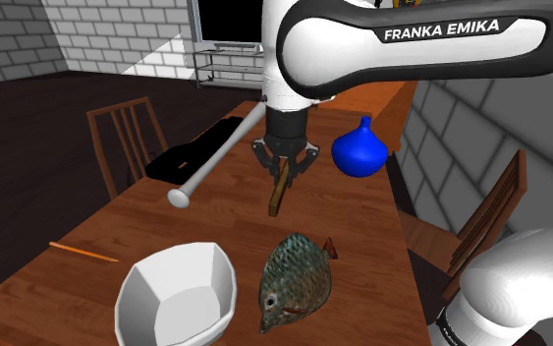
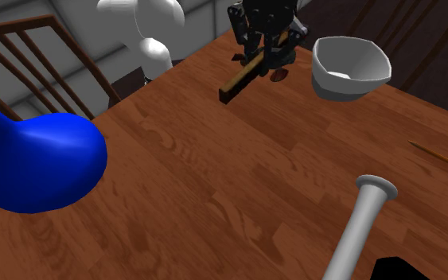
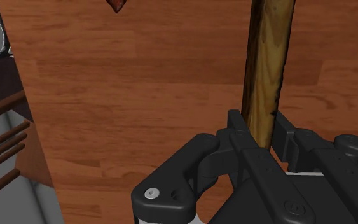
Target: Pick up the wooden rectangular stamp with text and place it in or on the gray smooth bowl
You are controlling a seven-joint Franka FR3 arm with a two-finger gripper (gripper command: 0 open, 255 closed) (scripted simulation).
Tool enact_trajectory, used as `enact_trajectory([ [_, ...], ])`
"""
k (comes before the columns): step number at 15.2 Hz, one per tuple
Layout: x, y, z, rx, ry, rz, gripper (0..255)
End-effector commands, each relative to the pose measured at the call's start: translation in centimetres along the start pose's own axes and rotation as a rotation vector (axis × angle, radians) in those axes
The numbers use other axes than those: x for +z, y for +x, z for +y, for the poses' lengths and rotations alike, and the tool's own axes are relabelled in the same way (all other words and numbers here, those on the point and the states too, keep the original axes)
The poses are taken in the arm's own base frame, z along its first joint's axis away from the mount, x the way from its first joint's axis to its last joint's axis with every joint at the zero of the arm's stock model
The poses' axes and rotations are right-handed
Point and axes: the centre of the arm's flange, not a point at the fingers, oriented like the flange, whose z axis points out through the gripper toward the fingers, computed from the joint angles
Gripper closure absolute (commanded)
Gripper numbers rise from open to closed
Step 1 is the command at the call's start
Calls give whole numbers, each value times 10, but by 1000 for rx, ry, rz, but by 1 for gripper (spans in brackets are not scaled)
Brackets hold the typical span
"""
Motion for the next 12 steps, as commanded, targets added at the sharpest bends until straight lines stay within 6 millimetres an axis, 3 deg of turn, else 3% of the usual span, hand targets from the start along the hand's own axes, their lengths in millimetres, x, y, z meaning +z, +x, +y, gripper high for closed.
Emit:
enact_trajectory([
  [1, -11, 1, 0, 0, 0, 0, 255],
  [3, -17, 1, 0, 0, 0, 0, 255],
  [12, -20, -105, -51, 0, 0, 0, 255],
])
